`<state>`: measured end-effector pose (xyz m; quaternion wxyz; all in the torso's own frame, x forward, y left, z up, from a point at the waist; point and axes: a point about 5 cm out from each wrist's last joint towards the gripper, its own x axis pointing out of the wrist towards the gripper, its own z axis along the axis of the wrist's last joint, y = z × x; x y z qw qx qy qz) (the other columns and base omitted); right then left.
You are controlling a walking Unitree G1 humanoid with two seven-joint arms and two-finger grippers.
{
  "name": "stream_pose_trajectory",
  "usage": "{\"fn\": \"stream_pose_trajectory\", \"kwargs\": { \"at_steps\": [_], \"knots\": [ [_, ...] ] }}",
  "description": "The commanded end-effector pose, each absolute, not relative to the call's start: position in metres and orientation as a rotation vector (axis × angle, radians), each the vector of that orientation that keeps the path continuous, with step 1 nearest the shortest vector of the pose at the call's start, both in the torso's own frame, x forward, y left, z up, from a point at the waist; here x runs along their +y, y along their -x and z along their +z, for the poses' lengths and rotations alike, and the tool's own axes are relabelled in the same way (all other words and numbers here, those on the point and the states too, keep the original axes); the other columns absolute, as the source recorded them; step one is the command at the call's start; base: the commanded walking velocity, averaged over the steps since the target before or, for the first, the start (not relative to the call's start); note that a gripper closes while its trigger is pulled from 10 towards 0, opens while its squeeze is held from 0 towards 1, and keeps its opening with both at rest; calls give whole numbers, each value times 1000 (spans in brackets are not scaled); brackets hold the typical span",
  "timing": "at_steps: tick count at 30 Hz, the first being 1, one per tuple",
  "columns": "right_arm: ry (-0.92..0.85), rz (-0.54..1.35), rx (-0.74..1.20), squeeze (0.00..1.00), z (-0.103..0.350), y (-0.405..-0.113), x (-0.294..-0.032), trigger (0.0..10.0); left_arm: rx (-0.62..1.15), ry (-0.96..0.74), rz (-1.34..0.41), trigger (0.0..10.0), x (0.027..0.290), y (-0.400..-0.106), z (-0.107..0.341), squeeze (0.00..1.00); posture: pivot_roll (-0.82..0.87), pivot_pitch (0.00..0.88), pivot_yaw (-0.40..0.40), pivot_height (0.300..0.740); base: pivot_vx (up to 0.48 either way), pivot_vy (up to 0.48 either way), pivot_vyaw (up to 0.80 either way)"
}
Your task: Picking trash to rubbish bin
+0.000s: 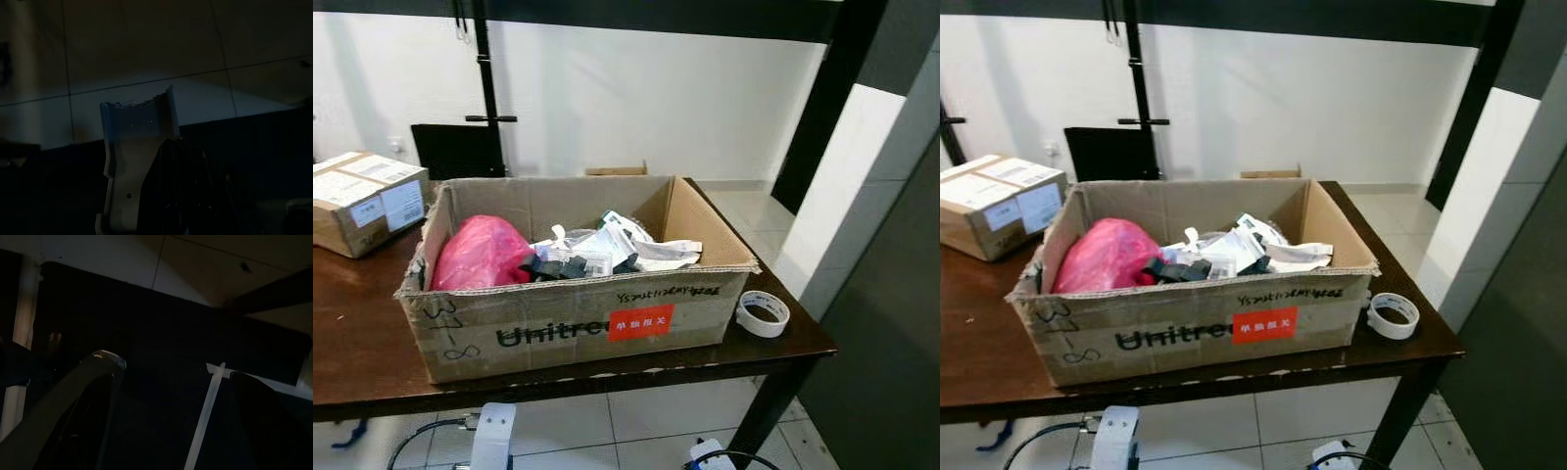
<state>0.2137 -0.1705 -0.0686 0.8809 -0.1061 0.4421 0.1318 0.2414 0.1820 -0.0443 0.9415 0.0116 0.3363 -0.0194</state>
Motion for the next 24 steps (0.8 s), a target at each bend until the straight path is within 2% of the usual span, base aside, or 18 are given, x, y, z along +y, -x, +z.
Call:
{"fn": "stream_pose_trajectory", "kwargs": {
  "at_steps": [1,4,19,24],
  "knots": [
    [220,274,928,0,-69,-212,-172,10000,721,-16,-46,10000,182,-236,-49,0,23,65,-49,740,0,480,0],
    [221,276,928,0,-69,-212,-172,10000,720,-22,-49,10000,182,-236,-49,0,23,65,-50,740,0,480,0],
    [237,307,952,0,-71,-209,-170,10000,732,-64,-56,10000,183,-230,-53,0,26,68,-54,740,0,0,0],
    [292,355,1073,0,-81,-193,-174,10000,831,-108,-107,10000,180,-219,-62,0,29,65,-53,740,0,0,0]
  ]
}}
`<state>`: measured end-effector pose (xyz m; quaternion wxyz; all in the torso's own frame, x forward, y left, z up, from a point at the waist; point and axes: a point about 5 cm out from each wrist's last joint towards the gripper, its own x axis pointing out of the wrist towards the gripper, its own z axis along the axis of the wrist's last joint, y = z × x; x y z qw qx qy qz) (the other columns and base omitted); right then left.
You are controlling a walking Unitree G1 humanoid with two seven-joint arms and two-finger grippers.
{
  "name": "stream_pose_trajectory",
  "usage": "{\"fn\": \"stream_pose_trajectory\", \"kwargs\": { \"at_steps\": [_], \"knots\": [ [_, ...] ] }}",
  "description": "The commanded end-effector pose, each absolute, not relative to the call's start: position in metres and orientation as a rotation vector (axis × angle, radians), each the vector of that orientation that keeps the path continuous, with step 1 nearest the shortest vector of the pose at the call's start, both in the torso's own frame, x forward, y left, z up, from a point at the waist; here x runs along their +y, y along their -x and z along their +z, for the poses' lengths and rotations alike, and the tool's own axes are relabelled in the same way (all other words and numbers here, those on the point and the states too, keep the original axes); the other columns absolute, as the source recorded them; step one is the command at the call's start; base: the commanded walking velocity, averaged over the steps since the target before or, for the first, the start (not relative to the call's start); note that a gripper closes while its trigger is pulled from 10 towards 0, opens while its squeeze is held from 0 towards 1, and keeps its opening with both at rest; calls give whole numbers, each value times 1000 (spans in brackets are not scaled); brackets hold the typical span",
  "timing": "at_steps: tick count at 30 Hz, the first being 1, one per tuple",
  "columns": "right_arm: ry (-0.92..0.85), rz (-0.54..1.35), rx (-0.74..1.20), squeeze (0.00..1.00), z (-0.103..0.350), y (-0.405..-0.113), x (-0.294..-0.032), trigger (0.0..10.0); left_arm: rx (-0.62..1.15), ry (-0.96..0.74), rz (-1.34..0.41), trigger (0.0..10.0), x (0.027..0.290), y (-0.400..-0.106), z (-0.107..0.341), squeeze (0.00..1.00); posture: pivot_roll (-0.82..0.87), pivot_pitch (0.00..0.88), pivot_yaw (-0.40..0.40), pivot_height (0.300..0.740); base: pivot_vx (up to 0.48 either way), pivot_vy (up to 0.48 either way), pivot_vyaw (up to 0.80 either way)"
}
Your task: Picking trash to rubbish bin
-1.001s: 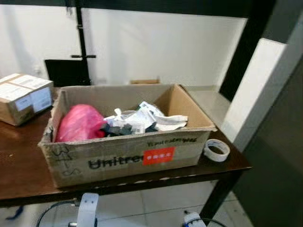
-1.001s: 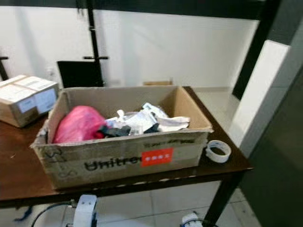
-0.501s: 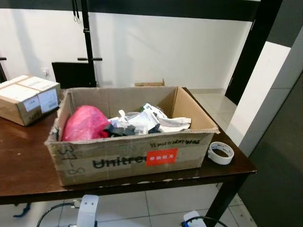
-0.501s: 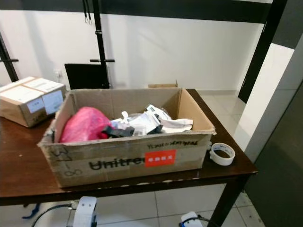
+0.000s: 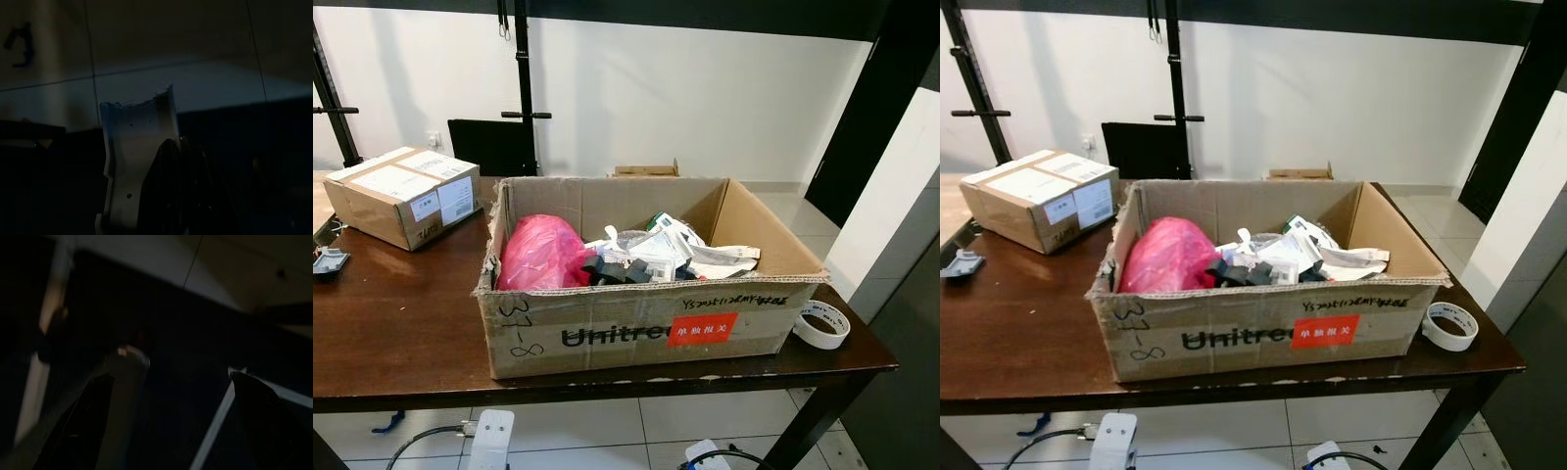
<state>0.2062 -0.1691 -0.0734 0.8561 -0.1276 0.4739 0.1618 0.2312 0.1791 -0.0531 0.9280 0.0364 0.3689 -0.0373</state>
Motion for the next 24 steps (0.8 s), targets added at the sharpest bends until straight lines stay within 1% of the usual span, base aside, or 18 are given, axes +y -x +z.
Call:
{"fn": "stream_pose_trajectory", "kwargs": {
  "at_steps": [1,2,3,4,5,9,11,13,14,16,17,18,19,21,22,24],
  "knots": [
    [292,355,1073,0,-81,-193,-174,10000,831,-108,-107,10000,180,-219,-62,0,29,65,-53,740,0,0,0],
    [306,365,1095,0,-82,-190,-175,10000,853,-118,-118,10000,180,-215,-65,0,29,65,-53,740,0,0,0],
    [333,370,1147,0,-86,-181,-180,10000,928,-138,-114,10000,184,-200,-74,0,29,64,-54,740,0,0,0],
    [333,370,1147,0,-86,-181,-180,10000,928,-138,-114,10000,184,-200,-74,0,29,64,-54,740,0,0,0],
    [344,362,1173,0,-88,-177,-183,10000,990,-154,-83,10000,192,-184,-82,0,26,65,-53,740,0,0,0],
    [342,348,1166,0,-88,-175,-185,10000,1011,-121,-42,10000,197,-174,-86,0,30,66,-55,740,0,0,0],
    [311,331,1126,0,-87,-177,-185,10000,955,-100,-30,10000,199,-178,-82,0,31,66,-56,740,0,0,0],
    [279,325,1076,0,-84,-182,-186,10000,855,-65,-2,10000,201,-188,-74,0,34,64,-56,740,0,0,0],
    [279,325,1076,0,-84,-182,-186,10000,855,-65,-2,10000,201,-188,-74,0,34,64,-56,740,0,0,0],
    [260,329,1038,0,-80,-189,-188,10000,731,-25,12,10000,204,-200,-62,0,35,62,-59,740,0,0,0],
    [249,343,987,0,-73,-199,-192,10000,615,-10,-14,10000,208,-210,-49,0,37,61,-61,740,0,0,0],
    [249,343,987,0,-73,-199,-192,10000,615,-10,-14,10000,208,-210,-49,0,37,61,-61,740,0,0,0],
    [242,358,952,0,-68,-205,-195,10000,544,-6,-53,10000,209,-215,-39,0,39,59,-62,740,0,0,0],
    [239,365,941,0,-67,-207,-196,10000,520,-5,-68,10000,209,-217,-35,0,39,59,-62,740,0,0,0],
    [184,487,918,0,-60,-212,-195,10000,463,9,-226,10000,203,-220,-20,0,39,56,-62,740,0,0,0],
    [181,592,891,0,-54,-215,-193,10000,437,-12,-351,10000,197,-218,-11,0,39,56,-62,740,0,0,0]
  ]
}}
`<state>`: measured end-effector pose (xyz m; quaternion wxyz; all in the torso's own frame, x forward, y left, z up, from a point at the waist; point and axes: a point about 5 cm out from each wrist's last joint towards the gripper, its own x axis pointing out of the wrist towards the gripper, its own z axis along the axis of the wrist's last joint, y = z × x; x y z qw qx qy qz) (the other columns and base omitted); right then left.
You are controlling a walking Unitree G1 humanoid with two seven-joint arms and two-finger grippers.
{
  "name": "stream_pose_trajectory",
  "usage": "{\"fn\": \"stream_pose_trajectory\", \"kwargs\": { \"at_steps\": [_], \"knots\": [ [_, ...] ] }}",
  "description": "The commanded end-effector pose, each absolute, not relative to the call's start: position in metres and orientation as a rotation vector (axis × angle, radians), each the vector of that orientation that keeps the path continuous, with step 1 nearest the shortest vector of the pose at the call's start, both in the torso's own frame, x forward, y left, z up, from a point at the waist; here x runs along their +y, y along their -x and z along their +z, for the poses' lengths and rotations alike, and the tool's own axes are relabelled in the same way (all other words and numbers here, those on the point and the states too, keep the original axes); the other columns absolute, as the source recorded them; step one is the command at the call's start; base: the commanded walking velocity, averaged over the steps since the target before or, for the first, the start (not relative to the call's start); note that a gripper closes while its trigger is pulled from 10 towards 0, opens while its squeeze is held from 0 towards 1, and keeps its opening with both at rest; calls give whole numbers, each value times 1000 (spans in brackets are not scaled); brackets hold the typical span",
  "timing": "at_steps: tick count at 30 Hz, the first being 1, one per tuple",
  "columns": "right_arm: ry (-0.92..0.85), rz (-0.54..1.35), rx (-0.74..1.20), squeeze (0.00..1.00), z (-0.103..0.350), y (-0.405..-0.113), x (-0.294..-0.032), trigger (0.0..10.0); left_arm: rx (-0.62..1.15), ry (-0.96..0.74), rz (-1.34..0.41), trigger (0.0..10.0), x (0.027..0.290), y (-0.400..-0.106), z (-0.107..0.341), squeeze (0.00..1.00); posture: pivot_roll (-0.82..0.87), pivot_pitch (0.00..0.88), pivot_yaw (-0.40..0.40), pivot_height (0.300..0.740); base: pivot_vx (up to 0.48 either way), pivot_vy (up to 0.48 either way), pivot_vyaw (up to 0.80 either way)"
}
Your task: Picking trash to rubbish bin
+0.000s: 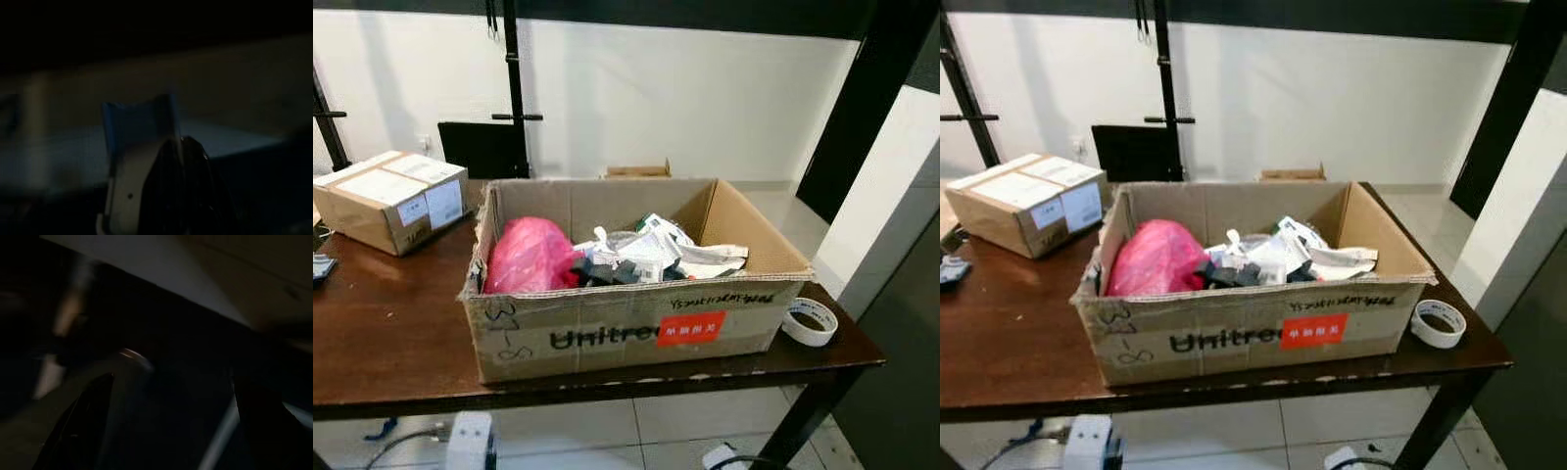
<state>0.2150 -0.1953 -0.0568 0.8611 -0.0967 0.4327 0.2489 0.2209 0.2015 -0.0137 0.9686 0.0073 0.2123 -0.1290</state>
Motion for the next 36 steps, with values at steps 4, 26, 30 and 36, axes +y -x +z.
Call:
{"fn": "stream_pose_trajectory", "kwargs": {
  "at_steps": [4,26,30,36],
  "knots": [
    [258,803,868,0,-44,-216,-196,10000,429,-76,-616,10000,185,-206,5,0,39,58,-57,740,0,0,0],
    [82,1222,432,0,93,-270,-196,10000,146,104,-1225,10000,144,-220,163,0,50,55,-59,740,0,0,0],
    [53,1250,239,0,142,-285,-194,10000,-4,149,-1253,10000,143,-233,199,0,49,53,-56,740,0,0,0],
    [-14,1263,-5,0,194,-297,-189,10000,-197,220,-1314,10000,139,-238,245,0,51,51,-54,740,0,0,0]
  ]
}}
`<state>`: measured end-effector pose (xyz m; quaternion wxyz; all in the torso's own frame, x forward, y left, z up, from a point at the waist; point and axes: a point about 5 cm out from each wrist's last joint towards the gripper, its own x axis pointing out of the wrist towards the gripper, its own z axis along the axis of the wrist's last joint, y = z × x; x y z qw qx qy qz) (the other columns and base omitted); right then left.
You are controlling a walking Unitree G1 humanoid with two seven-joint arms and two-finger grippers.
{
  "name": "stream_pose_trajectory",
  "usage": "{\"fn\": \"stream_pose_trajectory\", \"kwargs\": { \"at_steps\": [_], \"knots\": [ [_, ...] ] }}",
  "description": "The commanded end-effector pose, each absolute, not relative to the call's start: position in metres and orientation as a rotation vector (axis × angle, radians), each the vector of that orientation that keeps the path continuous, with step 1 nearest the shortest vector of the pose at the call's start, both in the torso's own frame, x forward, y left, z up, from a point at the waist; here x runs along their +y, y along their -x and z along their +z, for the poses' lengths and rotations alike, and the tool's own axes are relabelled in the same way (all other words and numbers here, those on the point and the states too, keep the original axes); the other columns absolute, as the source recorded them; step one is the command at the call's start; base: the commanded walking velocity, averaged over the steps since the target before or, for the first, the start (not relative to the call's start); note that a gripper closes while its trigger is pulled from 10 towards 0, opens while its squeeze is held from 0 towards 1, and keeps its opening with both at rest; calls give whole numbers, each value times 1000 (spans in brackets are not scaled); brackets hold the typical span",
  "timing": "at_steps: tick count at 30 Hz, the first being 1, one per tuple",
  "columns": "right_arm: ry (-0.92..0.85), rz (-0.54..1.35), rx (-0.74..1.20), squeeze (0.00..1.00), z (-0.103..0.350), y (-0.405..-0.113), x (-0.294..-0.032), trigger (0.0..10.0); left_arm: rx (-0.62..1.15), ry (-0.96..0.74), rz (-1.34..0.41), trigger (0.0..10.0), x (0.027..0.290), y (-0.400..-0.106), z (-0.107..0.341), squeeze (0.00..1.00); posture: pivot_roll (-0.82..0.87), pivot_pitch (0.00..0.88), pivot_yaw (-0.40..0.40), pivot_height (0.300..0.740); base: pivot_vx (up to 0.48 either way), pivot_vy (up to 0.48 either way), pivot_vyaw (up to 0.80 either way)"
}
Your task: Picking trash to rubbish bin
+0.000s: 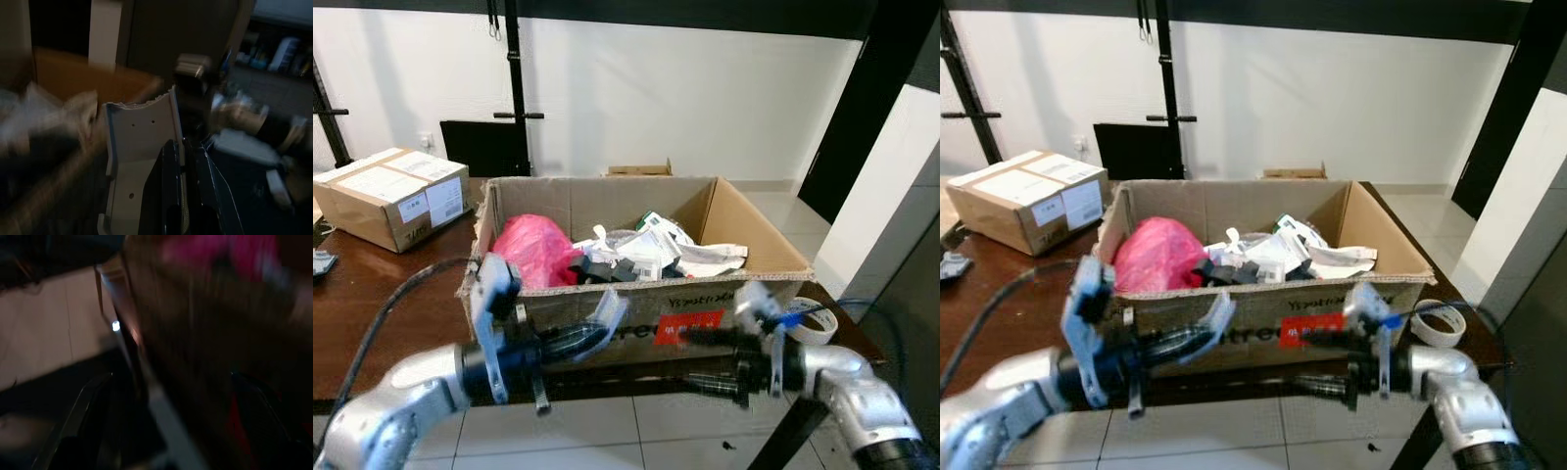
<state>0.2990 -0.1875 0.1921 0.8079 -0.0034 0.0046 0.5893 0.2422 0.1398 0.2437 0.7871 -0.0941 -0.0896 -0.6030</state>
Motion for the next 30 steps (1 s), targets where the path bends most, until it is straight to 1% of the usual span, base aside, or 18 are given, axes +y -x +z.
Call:
{"fn": "stream_pose_trajectory", "kwargs": {
  "at_steps": [1,3,4,5,7,9,12,13,14,15,19,20,21,22,23,27,28,30],
  "knots": [
    [-30,1258,-54,0,205,-300,-188,10000,-242,234,-1324,10000,138,-240,255,0,51,50,-54,740,0,0,0],
    [-40,1255,-83,0,212,-301,-187,10000,-269,243,-1329,10000,138,-241,260,0,51,50,-53,740,0,0,0],
    [-53,1245,-132,0,221,-303,-185,10000,-315,258,-1320,10000,138,-244,270,0,52,49,-53,740,0,0,0],
    [-72,1216,-186,0,233,-308,-184,10000,-375,259,-1290,10000,138,-250,280,0,53,48,-54,740,0,0,0],
    [-65,1134,-269,0,250,-318,-181,10000,-427,228,-1211,10000,140,-266,294,0,55,47,-58,740,0,0,0],
    [-42,1066,-267,0,258,-329,-177,10000,-434,162,-1156,10000,141,-278,298,0,60,47,-66,740,0,0,0],
    [-5,1032,-223,0,264,-338,-169,10000,-369,10,-979,10000,139,-318,302,0,61,48,-68,740,0,0,0],
    [-1,1035,-220,0,266,-340,-166,10000,-355,-70,-921,10000,138,-330,302,0,62,48,-68,740,0,0,0],
    [-2,1038,-221,0,269,-340,-164,10000,-346,-97,-902,10000,136,-336,303,0,62,49,-68,740,0,0,0],
    [-2,1038,-221,0,269,-340,-164,10000,-346,-97,-902,10000,136,-336,303,0,62,49,-68,740,0,0,0],
    [39,1089,-261,0,284,-335,-157,10000,-363,-150,-858,10000,125,-356,317,0,58,52,-62,740,0,0,0],
    [51,1100,-271,0,287,-332,-156,10000,-337,-202,-834,10000,123,-363,316,0,59,52,-61,740,0,0,0],
    [51,1100,-271,0,287,-332,-156,10000,-337,-202,-834,10000,123,-363,316,0,59,52,-61,740,0,0,0],
    [57,1105,-276,0,288,-331,-157,10000,-316,-236,-817,10000,123,-368,314,0,59,52,-60,740,0,0,0],
    [54,1108,-282,0,291,-329,-157,10000,-271,-268,-796,10000,123,-377,308,0,56,52,-57,740,0,0,0],
    [50,1102,-285,0,292,-328,-159,10000,-256,-286,-799,10000,122,-384,306,0,52,53,-51,740,0,0,0],
    [50,1101,-284,0,292,-327,-160,10000,-254,-278,-804,10000,122,-387,306,996,49,53,-47,740,0,0,0],
    [51,1102,-284,0,292,-326,-160,10000,-252,-253,-809,10000,121,-388,307,996,49,53,-47,740,0,0,0]
  ]
}}
